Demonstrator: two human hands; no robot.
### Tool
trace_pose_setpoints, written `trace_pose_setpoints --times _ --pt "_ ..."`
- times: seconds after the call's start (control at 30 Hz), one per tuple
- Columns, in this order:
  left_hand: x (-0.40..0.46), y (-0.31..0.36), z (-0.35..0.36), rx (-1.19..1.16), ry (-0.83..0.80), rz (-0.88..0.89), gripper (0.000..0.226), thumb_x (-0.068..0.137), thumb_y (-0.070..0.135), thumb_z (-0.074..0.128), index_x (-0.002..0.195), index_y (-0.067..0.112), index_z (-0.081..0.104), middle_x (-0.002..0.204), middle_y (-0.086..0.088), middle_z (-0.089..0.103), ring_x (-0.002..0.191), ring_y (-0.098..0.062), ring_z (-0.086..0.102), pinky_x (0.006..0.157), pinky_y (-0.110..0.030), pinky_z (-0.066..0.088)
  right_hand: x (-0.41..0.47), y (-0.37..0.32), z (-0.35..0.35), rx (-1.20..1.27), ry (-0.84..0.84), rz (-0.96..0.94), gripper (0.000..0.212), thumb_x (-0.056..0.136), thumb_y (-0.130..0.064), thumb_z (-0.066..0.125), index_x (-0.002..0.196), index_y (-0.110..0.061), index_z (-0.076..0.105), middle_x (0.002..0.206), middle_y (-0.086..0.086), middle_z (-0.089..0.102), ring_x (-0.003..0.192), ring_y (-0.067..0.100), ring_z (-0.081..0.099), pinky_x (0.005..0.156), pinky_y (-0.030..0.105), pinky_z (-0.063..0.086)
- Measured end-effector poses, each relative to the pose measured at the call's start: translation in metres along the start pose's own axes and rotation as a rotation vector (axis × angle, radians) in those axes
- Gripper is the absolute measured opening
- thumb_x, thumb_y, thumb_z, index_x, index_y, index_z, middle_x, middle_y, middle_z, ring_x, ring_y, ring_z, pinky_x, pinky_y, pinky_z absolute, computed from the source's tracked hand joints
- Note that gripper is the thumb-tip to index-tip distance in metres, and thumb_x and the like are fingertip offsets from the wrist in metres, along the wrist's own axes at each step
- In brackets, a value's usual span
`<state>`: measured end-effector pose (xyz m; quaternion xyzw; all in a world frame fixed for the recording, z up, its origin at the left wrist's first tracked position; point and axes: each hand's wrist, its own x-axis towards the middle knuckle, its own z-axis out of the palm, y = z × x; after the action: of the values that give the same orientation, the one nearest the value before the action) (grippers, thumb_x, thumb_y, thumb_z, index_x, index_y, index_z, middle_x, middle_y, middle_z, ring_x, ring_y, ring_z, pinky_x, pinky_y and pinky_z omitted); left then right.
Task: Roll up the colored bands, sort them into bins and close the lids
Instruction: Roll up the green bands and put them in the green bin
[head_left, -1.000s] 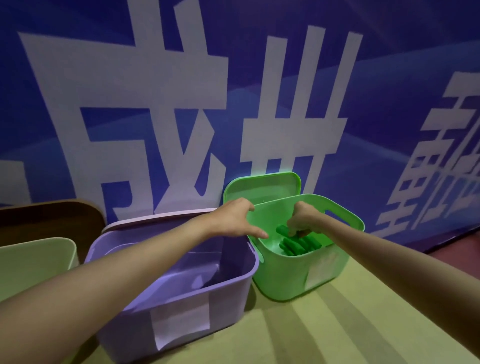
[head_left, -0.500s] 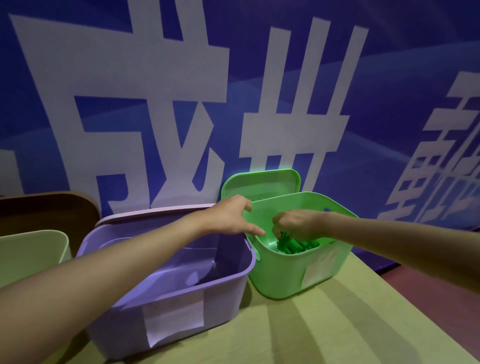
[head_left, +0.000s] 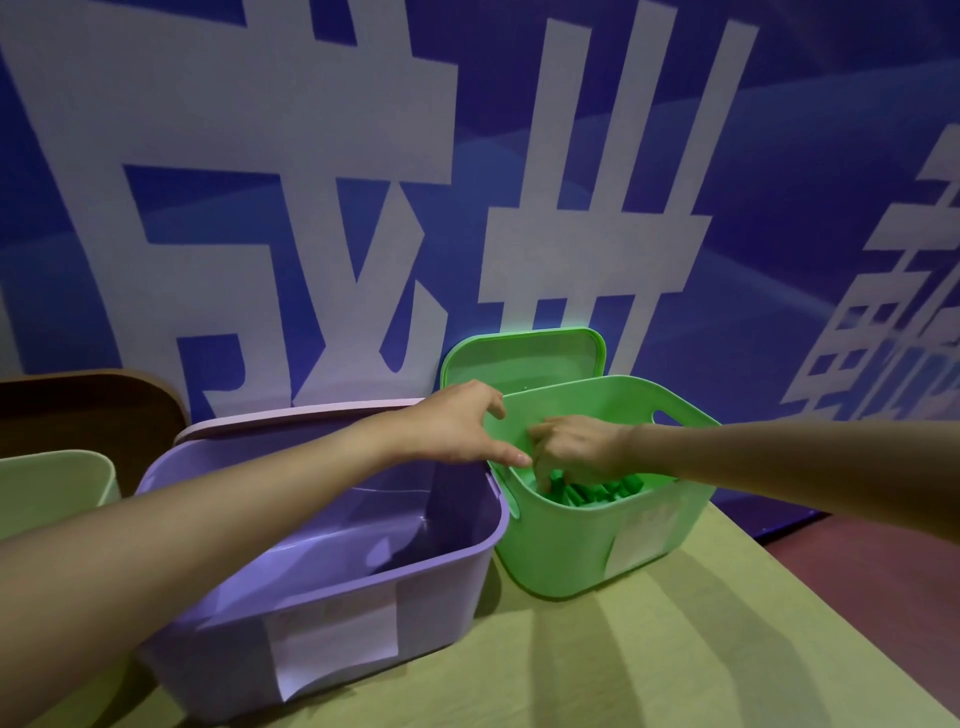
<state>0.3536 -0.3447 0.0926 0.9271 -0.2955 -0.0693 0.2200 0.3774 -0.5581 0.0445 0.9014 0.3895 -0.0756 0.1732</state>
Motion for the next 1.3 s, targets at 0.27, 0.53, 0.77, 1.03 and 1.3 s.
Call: trace_pose_setpoints --times 0.27,0.53,0.77,1.03,1.3 --pt "0.000 -0.001 0.000 -0.001 -0.007 0.005 0.074 0.077 0.048 0.073 0.137 0.012 0.049 0.150 0.000 0.039 0.136 -0.017 0.037 0.109 -0.029 0.030 0.006 0.009 0.004 0.336 -0.043 0.190 0.024 0.082 -0.001 0.064 0.101 -0.011 0.076 0.099 0.002 0.075 0.087 0.014 0.069 0.083 0.030 0.054" --pt "0.000 -0.001 0.001 0.009 0.001 0.016 0.071 0.077 0.048 0.073 0.135 0.012 0.051 0.151 0.002 0.037 0.137 -0.016 0.035 0.111 -0.030 0.028 0.006 0.012 0.008 0.554 -0.060 0.276 0.026 0.072 -0.018 0.083 0.091 -0.002 0.076 0.103 0.003 0.074 0.083 0.006 0.068 0.076 0.012 0.051" --pt "0.000 -0.001 0.002 0.007 0.000 0.014 0.069 0.078 0.048 0.073 0.133 0.013 0.053 0.151 0.002 0.037 0.137 -0.016 0.035 0.111 -0.031 0.029 0.002 0.015 0.007 0.539 -0.116 0.252 0.024 0.075 -0.015 0.081 0.094 -0.002 0.074 0.116 0.002 0.070 0.099 0.009 0.065 0.067 -0.003 0.037" --pt "-0.001 0.000 0.002 0.007 0.019 -0.002 0.069 0.076 0.049 0.073 0.132 0.013 0.054 0.148 -0.001 0.042 0.135 -0.018 0.039 0.107 -0.029 0.031 0.003 0.006 0.001 0.563 -0.022 0.304 0.018 0.081 -0.005 0.071 0.099 -0.004 0.075 0.107 0.005 0.073 0.088 0.009 0.067 0.084 0.021 0.052" --pt "-0.018 0.007 -0.002 0.064 0.087 0.034 0.070 0.082 0.048 0.070 0.136 0.009 0.047 0.144 -0.006 0.045 0.132 -0.021 0.041 0.106 -0.031 0.033 -0.003 -0.001 -0.019 0.571 -0.085 0.400 0.050 0.078 0.016 0.036 0.107 -0.004 0.071 0.118 0.012 0.067 0.103 0.024 0.066 0.090 0.041 0.054"
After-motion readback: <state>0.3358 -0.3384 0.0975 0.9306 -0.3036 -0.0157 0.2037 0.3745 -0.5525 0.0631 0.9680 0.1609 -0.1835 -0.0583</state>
